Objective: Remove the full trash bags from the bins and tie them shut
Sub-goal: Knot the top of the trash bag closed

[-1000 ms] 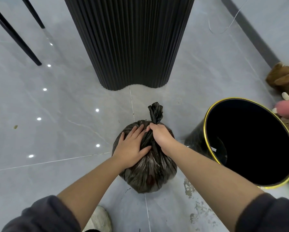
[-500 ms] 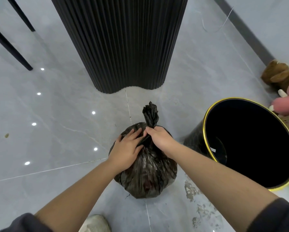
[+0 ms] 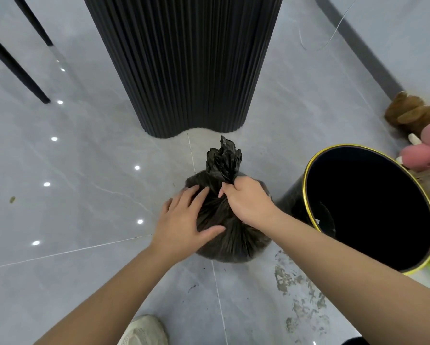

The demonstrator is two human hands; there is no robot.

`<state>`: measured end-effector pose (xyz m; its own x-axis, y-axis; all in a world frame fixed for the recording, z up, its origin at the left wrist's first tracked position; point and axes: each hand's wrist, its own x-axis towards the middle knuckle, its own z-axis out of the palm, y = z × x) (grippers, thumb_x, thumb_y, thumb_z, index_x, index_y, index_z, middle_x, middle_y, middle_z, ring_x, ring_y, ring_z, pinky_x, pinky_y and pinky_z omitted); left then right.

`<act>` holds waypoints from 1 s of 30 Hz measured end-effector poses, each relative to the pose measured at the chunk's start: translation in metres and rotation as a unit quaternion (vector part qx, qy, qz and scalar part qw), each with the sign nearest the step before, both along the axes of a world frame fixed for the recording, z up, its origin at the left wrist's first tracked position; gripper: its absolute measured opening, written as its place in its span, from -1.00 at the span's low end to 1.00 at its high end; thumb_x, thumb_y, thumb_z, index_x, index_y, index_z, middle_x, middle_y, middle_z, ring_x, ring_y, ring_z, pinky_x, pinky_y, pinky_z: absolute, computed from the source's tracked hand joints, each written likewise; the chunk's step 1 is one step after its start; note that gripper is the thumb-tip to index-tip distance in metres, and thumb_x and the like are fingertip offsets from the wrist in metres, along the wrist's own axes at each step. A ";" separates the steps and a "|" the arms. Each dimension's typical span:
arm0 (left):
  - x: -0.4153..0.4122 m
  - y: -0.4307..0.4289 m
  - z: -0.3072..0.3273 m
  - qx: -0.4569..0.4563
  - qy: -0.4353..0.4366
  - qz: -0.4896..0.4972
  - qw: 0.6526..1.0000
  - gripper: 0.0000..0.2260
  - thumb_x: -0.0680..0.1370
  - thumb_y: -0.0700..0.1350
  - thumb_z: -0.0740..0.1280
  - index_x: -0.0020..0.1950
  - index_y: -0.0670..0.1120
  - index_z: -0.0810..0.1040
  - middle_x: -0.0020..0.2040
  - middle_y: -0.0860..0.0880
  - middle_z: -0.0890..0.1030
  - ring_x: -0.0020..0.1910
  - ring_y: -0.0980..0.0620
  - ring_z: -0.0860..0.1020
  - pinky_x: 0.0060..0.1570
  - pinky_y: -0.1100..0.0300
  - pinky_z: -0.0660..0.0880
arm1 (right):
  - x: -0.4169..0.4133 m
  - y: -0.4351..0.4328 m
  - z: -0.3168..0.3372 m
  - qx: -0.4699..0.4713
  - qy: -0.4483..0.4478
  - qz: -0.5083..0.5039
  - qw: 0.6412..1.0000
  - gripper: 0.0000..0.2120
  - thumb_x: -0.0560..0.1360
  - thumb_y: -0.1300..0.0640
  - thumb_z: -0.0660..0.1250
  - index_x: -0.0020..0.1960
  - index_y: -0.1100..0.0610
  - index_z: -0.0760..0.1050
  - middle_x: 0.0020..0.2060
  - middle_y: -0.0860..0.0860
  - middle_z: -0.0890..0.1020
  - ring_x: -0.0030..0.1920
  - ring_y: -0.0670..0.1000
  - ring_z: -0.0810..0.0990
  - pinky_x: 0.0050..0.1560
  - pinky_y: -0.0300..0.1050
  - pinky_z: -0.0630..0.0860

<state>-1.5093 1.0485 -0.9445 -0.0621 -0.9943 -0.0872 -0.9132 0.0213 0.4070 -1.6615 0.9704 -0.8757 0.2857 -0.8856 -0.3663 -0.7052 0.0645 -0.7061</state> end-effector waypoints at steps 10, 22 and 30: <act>-0.002 0.000 0.004 0.031 0.136 0.068 0.988 -0.36 0.49 0.30 0.03 0.51 0.05 0.17 0.51 0.01 0.23 0.48 0.01 0.19 0.43 -0.01 0.20 | -0.005 -0.002 -0.001 -0.058 0.065 0.029 0.996 -0.74 0.53 0.17 0.12 -0.27 0.13 0.48 -0.16 0.15 0.59 -0.04 0.20 0.53 -0.03 -0.01 0.44; 0.003 0.002 -0.002 0.029 0.100 0.089 0.991 -0.46 0.52 0.16 0.06 0.50 0.05 0.20 0.52 0.03 0.22 0.48 0.01 0.18 0.46 -0.07 0.11 | 0.007 -0.004 -0.007 -0.070 0.094 0.049 0.992 -0.80 0.54 0.14 0.14 -0.08 0.28 0.43 -0.13 0.15 0.51 -0.10 0.17 0.50 -0.12 -0.02 0.40; 0.007 0.001 -0.007 0.020 0.071 0.129 0.989 -0.52 0.58 -0.04 0.13 0.51 0.02 0.17 0.52 0.01 0.20 0.48 -0.01 0.19 0.46 -0.15 0.09 | 0.006 -0.004 -0.005 -0.046 0.137 0.046 0.988 -0.72 0.56 0.09 0.07 -0.11 0.22 0.48 -0.18 0.16 0.59 -0.14 0.23 0.54 -0.04 0.09 0.51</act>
<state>-1.5023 1.0496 -0.9513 0.1781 -0.9747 -0.1353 -0.8199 -0.2230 0.5273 -1.6552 0.9664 -0.8807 0.2676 -0.8939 -0.3597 -0.8704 -0.0643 -0.4880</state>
